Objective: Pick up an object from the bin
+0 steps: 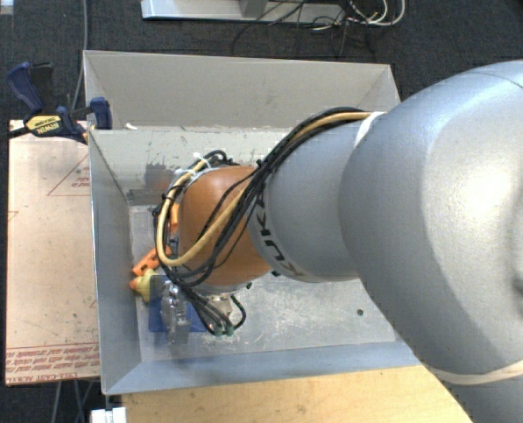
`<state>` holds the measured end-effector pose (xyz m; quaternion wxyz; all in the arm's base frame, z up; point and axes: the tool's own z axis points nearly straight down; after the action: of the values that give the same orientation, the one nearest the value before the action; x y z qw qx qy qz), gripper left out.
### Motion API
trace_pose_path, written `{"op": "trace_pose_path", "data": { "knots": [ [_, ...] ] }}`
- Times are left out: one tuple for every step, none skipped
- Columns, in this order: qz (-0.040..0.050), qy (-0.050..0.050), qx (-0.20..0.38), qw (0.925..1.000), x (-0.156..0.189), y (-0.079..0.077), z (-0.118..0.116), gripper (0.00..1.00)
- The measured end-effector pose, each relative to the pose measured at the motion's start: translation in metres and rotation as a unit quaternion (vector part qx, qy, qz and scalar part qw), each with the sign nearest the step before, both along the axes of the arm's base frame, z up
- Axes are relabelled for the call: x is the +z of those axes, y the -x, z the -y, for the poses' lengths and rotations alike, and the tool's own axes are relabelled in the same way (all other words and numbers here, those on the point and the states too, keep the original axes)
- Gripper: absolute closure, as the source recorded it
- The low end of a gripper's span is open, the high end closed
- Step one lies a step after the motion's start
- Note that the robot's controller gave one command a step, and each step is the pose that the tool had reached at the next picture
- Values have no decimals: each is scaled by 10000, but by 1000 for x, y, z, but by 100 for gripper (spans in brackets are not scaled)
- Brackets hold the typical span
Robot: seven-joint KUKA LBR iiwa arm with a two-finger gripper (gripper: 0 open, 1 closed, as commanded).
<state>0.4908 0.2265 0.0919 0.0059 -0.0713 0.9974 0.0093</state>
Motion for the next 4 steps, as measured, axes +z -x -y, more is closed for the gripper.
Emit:
{"op": "trace_pose_path", "data": {
  "knots": [
    [47, -6, 580, 9983, 39, -47, -8, 100],
    [138, 9, 2497, 9682, 196, -62, -14, 100],
    [135, -1, 2254, 9742, 149, -101, 5, 100],
    [137, 12, 2902, 9569, 84, -121, 24, 100]
  ]
}}
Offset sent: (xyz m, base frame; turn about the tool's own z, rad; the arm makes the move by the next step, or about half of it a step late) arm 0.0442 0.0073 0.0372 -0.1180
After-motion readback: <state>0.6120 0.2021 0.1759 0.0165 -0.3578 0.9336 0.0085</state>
